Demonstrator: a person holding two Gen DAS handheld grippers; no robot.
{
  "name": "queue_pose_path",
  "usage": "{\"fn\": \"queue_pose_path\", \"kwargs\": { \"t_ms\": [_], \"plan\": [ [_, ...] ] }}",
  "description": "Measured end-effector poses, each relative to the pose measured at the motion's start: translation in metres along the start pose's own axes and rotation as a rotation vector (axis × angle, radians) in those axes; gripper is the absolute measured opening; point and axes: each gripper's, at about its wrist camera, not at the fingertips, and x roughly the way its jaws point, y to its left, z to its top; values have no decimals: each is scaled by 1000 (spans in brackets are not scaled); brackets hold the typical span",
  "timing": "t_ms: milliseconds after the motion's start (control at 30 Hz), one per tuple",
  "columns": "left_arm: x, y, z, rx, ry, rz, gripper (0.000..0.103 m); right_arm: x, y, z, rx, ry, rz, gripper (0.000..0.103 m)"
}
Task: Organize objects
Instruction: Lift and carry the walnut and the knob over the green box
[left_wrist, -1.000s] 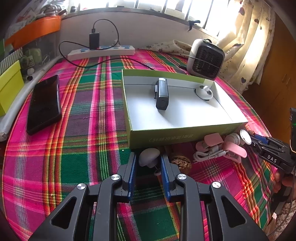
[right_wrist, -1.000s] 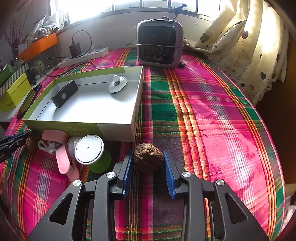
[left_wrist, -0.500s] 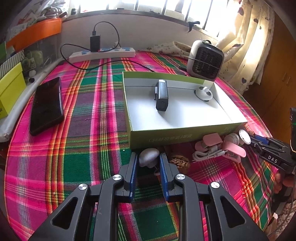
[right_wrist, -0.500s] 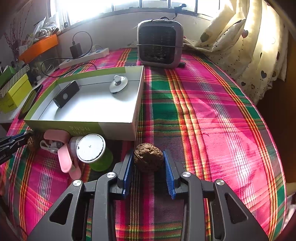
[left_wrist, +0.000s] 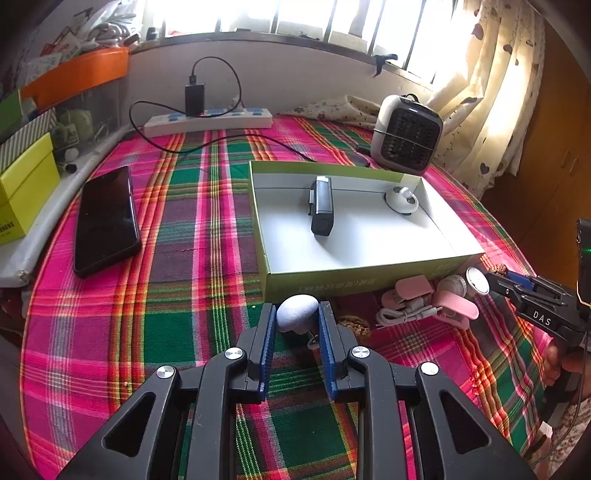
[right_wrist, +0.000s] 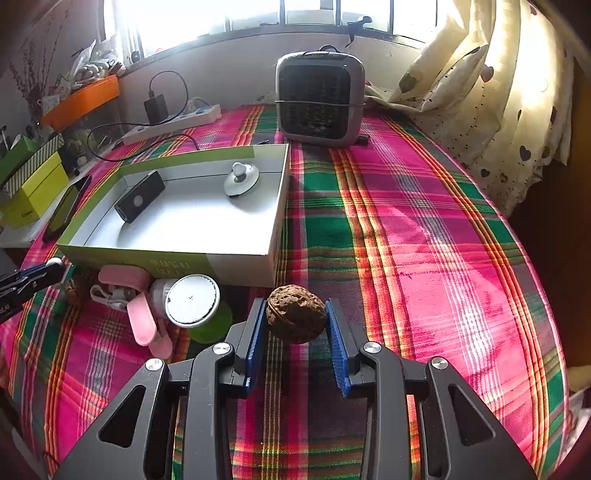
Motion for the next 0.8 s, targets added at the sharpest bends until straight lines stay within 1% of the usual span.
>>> {"fn": "queue_pose_path", "kwargs": {
  "t_ms": [333,467,800],
  "plan": [
    [-12,-5,9,8,-22,-23,20,-11,-1,8,-4,-27,-3,33],
    [-14,-8,13,13,-26,-32,20,-14,1,12,-7,-34,9,33],
    [-8,-13,36,28,-36,-56,20,-21,17,35,-65,-78,45,33]
  ]
}}
